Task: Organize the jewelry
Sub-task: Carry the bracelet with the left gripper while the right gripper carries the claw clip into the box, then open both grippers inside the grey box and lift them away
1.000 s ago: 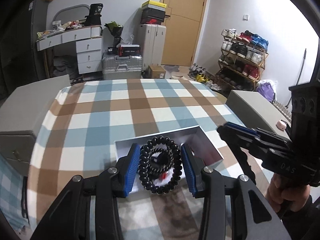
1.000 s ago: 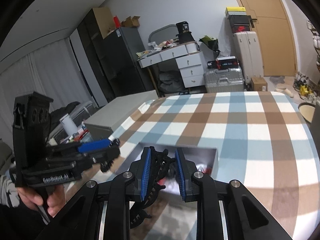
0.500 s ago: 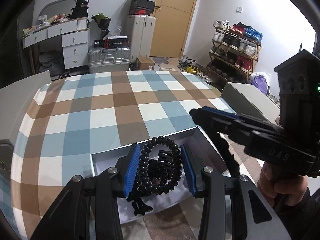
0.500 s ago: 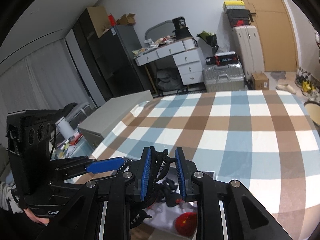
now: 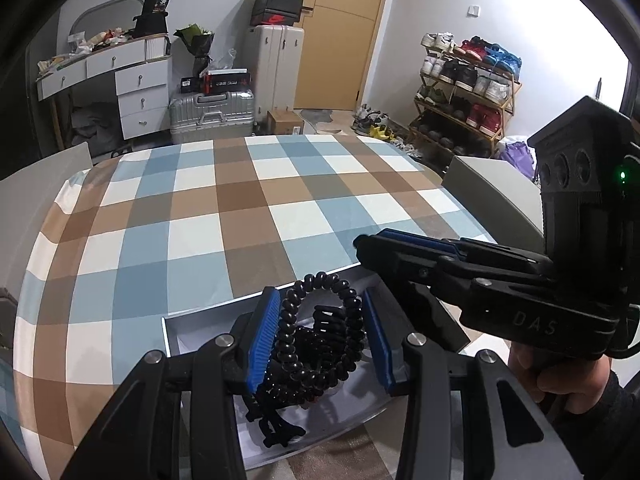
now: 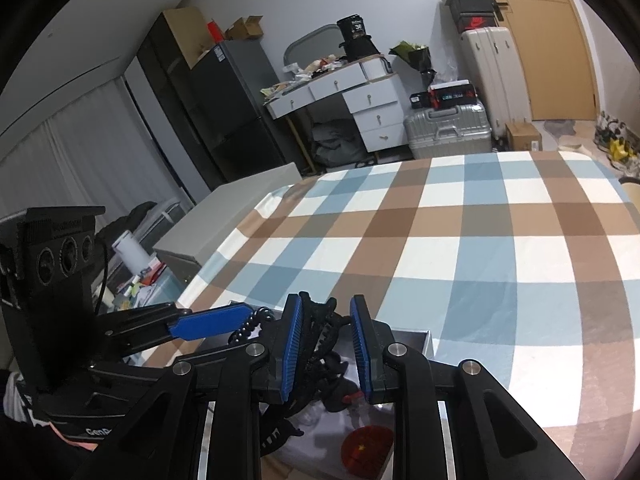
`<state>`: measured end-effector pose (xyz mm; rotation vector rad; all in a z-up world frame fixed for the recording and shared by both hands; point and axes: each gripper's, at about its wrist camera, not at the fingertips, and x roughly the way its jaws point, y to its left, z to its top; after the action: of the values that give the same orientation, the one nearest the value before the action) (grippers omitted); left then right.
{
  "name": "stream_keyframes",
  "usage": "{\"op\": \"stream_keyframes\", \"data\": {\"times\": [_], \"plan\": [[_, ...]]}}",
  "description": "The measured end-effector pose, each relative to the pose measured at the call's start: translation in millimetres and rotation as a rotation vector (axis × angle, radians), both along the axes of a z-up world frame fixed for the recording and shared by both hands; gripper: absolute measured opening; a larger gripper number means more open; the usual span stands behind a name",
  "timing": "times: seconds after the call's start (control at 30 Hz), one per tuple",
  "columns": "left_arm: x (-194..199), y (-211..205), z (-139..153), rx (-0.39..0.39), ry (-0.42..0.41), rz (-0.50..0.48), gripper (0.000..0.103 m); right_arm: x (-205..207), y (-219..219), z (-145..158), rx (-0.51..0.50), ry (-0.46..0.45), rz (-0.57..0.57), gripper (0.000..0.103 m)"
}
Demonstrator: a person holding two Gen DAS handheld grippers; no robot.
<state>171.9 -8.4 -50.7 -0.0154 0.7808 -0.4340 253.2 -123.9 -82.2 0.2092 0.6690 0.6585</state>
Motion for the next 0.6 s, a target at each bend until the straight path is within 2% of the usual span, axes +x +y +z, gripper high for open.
{"op": "stream_keyframes", "data": {"times": [0.13,0.2,0.23,0.27,0.33,0.37,0.53,0.6], "plan": [[3.0,1.3,-2.1,-0.016,0.013,0.000,0.037,-1.0,-0.1,0.6,-0.004,-0.005,-0.003,0.023],[3.4,2.0,-2.6,-0.029,0.015,0.001,0.041,-1.9,0.6,1.4,-0.012,-0.010,-0.001,0.024],[4.1,2.5,-3.1,-0.033,0.020,0.003,0.045,-2.1,1.2,1.6,-0.017,-0.008,0.004,0.026],[5.2,2.7,-3.8,-0.033,0.032,0.007,0.055,-1.9,1.8,1.2,-0.018,-0.004,0.009,0.026],[5.5,3.4,-4.7,-0.038,0.044,0.009,0.065,-3.5,0.5,1.4,-0.015,-0.001,0.011,0.028],[4.8,4.7,-4.4,-0.047,0.041,0.011,0.065,-5.4,-1.0,2.0,-0.011,-0.002,0.010,0.031],[0.9,17.9,2.7,-0.079,0.007,0.075,0.066,-14.9,-10.9,10.0,0.009,-0.038,-0.012,0.057],[-1.3,23.6,6.9,-0.100,-0.001,0.100,0.066,-19.9,-15.7,16.2,0.021,-0.059,-0.026,0.057]]}}
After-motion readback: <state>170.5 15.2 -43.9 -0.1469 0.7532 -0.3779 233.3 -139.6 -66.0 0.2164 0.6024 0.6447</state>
